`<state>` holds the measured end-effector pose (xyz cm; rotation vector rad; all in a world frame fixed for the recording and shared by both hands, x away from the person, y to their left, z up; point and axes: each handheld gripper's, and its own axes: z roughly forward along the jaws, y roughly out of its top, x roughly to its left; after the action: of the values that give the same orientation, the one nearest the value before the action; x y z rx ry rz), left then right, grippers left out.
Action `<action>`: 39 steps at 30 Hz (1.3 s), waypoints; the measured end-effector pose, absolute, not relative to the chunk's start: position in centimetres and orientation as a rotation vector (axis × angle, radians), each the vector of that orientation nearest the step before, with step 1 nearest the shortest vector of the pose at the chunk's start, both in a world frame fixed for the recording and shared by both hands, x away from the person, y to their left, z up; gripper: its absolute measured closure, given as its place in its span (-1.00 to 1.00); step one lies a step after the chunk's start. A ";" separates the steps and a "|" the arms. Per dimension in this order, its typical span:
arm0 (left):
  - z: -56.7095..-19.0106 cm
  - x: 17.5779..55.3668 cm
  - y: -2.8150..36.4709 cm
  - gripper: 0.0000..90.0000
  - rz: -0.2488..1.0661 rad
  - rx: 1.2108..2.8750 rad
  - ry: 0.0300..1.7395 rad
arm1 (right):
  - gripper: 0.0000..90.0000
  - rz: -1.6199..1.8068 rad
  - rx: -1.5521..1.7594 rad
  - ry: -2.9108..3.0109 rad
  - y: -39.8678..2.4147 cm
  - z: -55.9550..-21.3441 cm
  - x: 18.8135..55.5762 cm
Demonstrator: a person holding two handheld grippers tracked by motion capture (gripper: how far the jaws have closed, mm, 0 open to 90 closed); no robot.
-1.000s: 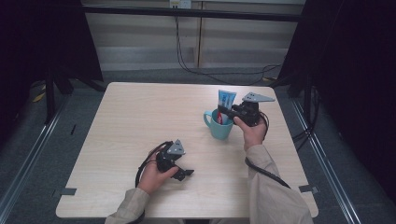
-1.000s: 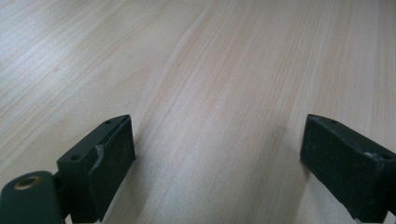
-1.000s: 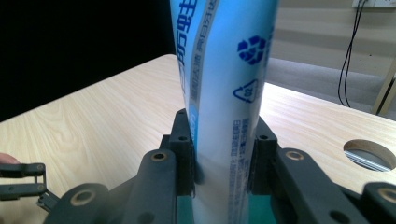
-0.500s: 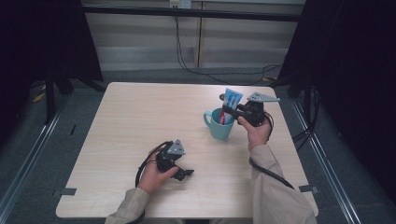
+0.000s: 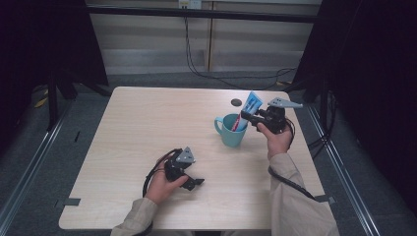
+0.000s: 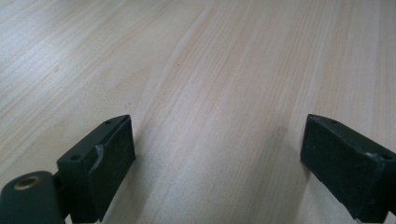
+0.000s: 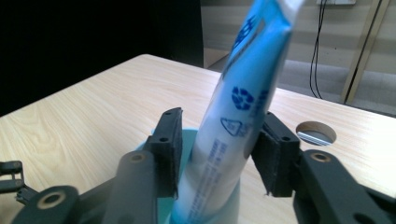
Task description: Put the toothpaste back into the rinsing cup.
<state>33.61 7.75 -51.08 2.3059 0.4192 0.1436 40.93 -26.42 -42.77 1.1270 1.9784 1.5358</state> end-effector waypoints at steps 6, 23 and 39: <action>-51.1 33.6 7.7 -0.79 0.143 2.306 0.420 | 0.10 1.528 1.138 1.983 -26.6 -42.7 40.8; -51.1 33.6 7.7 -0.79 0.141 2.305 0.424 | -0.53 1.487 1.191 1.997 -28.7 -42.5 39.2; -51.1 33.6 7.8 -0.79 0.140 2.305 0.416 | -0.66 1.400 1.152 2.096 -29.6 -42.7 36.8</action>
<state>33.64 7.75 -51.09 2.3046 0.4162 0.1404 36.76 -29.57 -42.68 1.1515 2.0959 1.3997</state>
